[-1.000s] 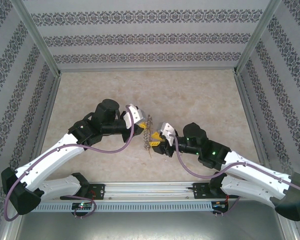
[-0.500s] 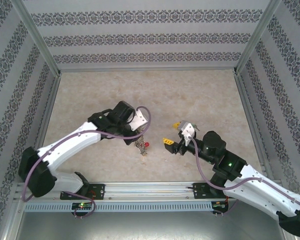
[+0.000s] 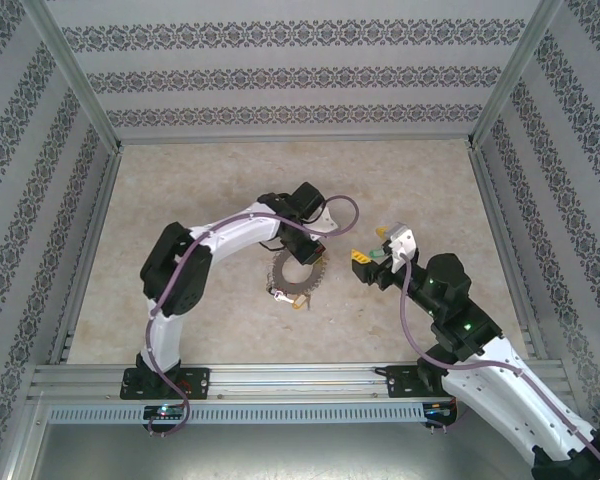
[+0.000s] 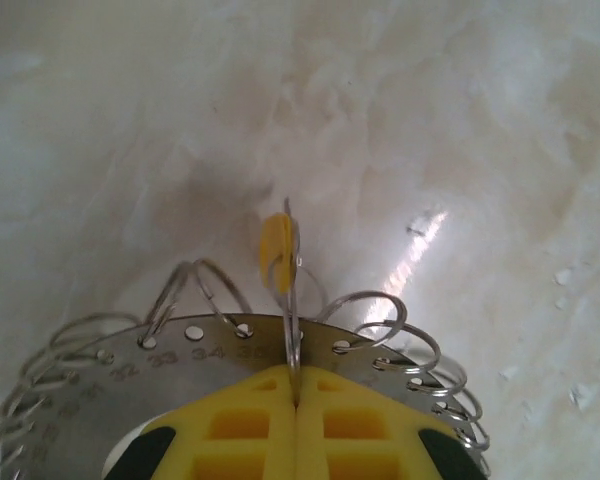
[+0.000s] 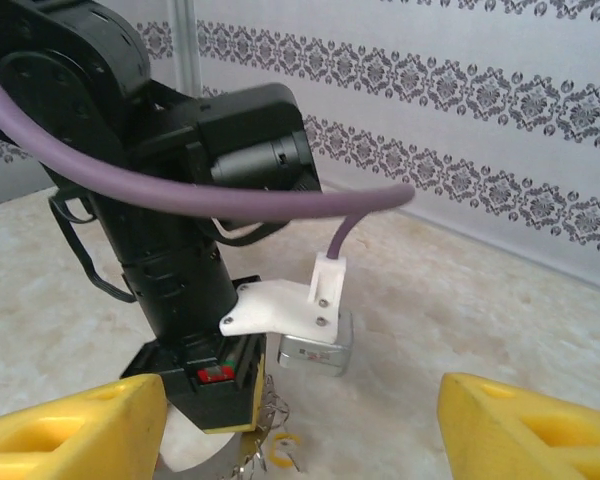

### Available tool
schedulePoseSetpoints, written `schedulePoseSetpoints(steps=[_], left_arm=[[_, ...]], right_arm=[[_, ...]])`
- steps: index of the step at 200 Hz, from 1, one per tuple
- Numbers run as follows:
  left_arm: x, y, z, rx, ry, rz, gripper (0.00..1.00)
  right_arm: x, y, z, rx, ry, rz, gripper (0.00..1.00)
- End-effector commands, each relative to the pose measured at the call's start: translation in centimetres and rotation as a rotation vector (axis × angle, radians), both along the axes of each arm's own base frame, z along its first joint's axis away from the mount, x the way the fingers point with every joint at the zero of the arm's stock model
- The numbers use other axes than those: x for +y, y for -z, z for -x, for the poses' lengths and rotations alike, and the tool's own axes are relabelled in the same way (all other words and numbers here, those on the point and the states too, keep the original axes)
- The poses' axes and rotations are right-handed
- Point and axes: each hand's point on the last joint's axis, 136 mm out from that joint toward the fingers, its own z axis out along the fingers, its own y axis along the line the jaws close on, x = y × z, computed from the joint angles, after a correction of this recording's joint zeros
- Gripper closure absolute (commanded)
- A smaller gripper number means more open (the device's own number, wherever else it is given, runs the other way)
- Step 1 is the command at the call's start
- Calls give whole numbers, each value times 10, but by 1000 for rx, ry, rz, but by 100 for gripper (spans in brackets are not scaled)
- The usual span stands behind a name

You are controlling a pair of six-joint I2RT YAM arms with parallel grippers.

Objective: Put the keys on the keyring

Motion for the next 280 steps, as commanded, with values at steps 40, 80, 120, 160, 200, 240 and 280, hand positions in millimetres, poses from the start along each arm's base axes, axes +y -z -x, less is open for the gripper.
schedulePoseSetpoints(steps=[40,80,120,160,200,240,280], left_arm=[[2,-7,-9,73,3,1,75],[18,-31,11,43,79,-39,69],[12,-33,34,20,235,-9,46],[-8,-34,44,-71,389,150,46],[1,-45,45,-37,260,233,47],[21,-81,51,-37,77,408,46],[37,-111,45,-56,-27,587,45]], right_arm=[[2,13,-13,56,-26,-8,28],[-2,23,-19,106,11,-14,27],[-18,43,-24,204,117,-68,20],[-42,69,-32,345,259,-132,12],[-44,104,-29,535,291,-139,11],[-17,131,-31,704,209,-78,16],[22,156,-29,822,111,-32,20]])
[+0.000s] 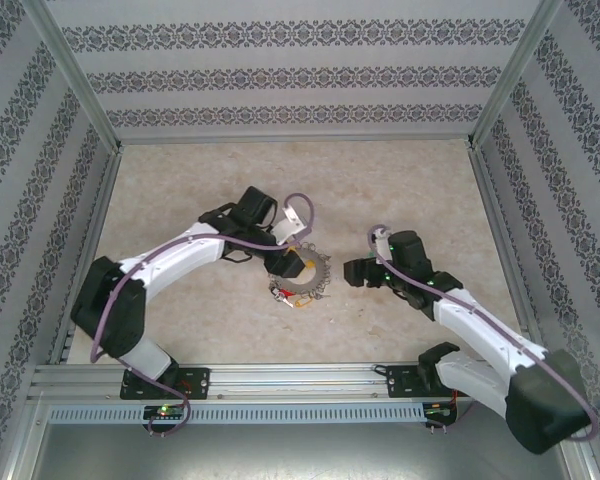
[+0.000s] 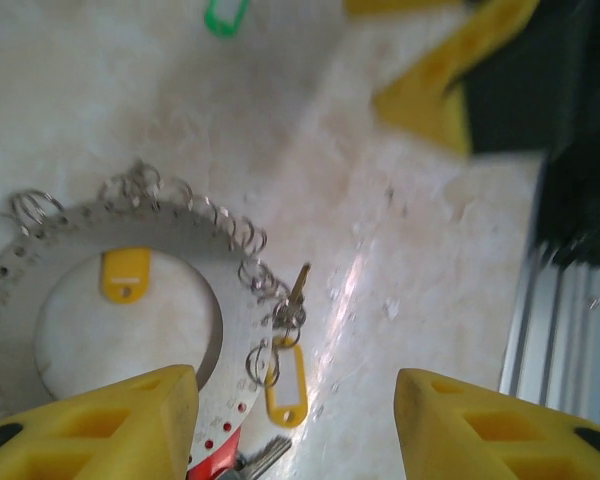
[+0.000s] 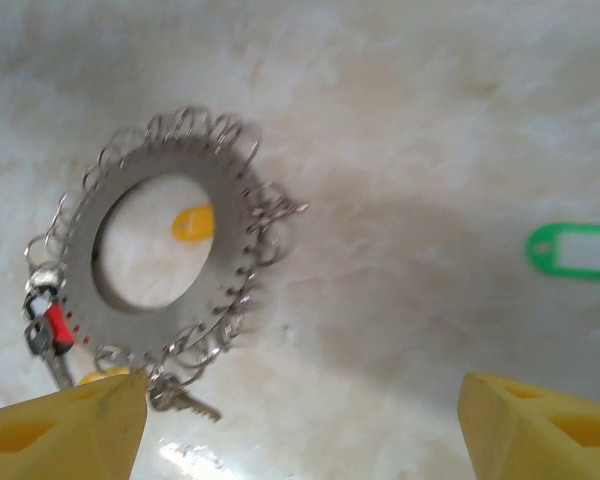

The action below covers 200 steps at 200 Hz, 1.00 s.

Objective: Put the keys on the keyring

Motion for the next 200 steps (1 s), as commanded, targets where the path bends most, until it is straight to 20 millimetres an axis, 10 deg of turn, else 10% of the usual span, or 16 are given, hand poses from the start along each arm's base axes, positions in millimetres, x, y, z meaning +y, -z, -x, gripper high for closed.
schedulePoseSetpoints(steps=[1,99,200], left_arm=[[-3,-27,-9,11,-57,171,45],[21,-62,-18,-65,-110,257,45],[27,-64,-26,-80,-133,244,46]], right_arm=[[26,-4,-3,34,-52,-52,20],[68,36,-4,171,-150,-24,57],[70,58,2,236,-170,-9,62]])
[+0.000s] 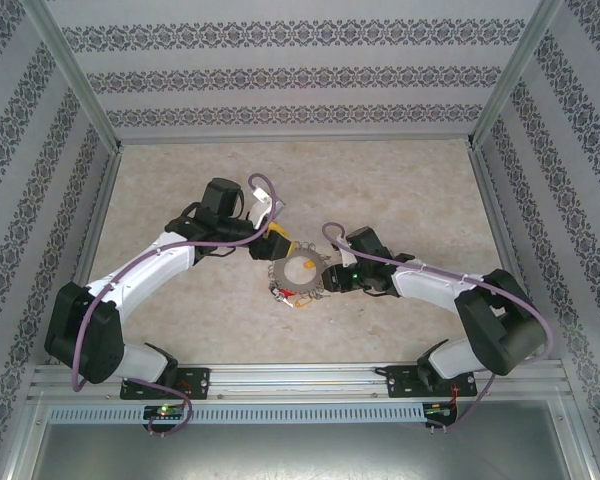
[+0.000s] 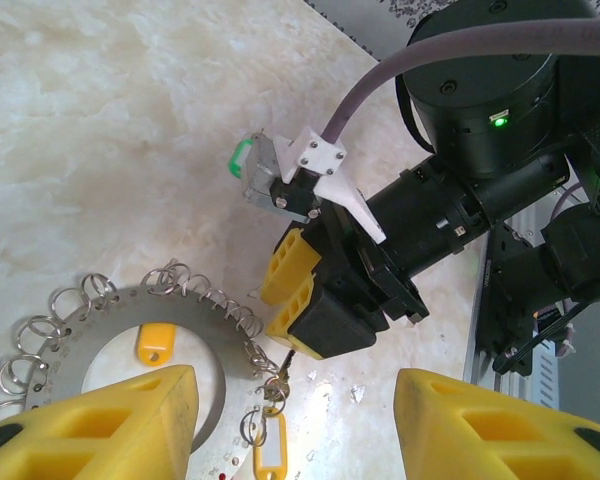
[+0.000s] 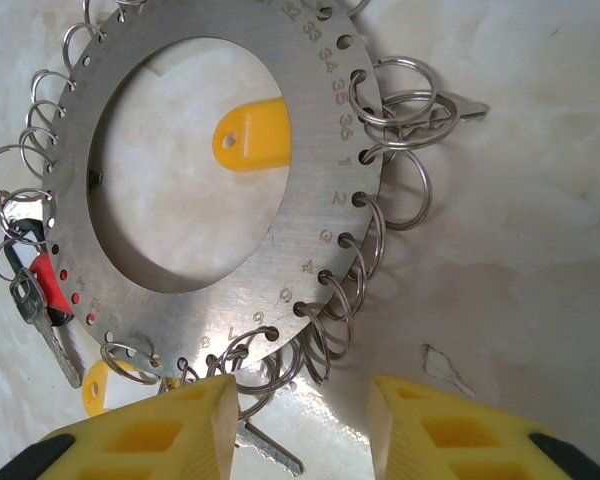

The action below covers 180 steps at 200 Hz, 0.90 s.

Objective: Put the keys on the keyring

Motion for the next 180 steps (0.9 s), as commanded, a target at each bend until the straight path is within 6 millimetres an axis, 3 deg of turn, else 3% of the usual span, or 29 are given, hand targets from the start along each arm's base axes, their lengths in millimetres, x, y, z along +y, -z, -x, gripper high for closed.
schedulePoseSetpoints(steps=[1,180], left_arm=[[3,-12,-7,-38,-8,20,46],[13,-16,-11,-55,-45,7,46]], right_arm=[[11,-3,-1,3,-30,-28,62],[20,8,-2,27,-61,-30,75]])
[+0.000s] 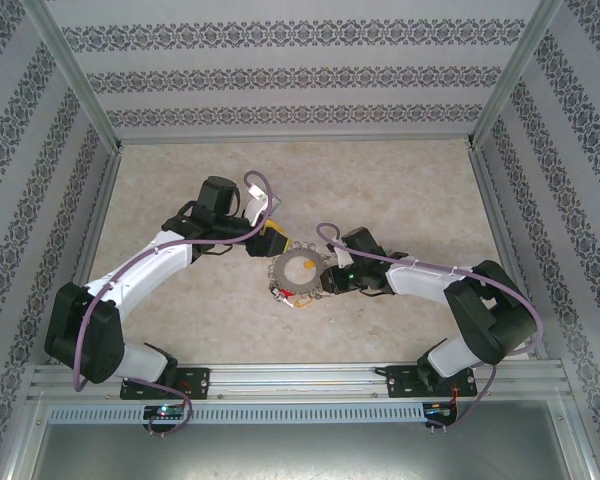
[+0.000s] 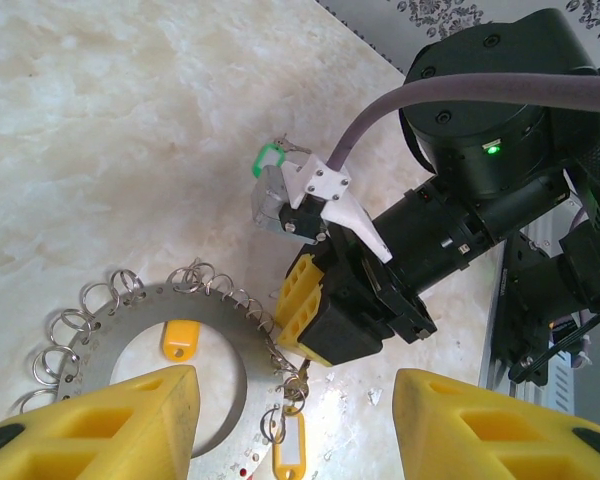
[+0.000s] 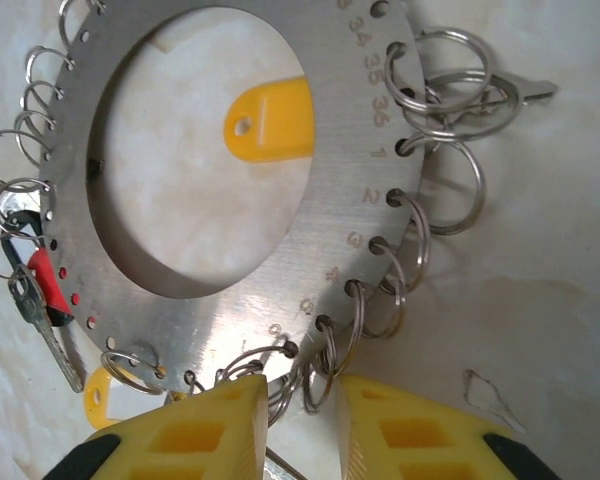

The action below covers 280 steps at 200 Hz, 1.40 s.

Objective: Put the keys on the keyring

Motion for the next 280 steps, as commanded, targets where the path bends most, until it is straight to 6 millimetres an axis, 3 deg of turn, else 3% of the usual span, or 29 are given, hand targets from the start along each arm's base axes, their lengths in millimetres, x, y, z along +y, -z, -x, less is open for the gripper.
schedulePoseSetpoints(steps=[1,77,127,161,215,280], left_arm=[[5,-17,-3,-52,-11,14,46],[7,-22,-3,-68,-17,21,46],[8,-24,-2,-73,-17,19,46],[10,-29,0,-83,-20,16,46],[13,-36,11,-98,-10,21,46],[12,-72,54,-200,130,136,45]], right_arm=[[9,-2,-3,-10,-30,-15,75],[11,3,-10,-21,-24,6,77],[6,2,-9,-34,-24,31,92],[1,-9,-12,-90,-36,58,100],[5,-53,-7,-306,-165,57,100],[23,-137,12,-688,-414,-1,100]])
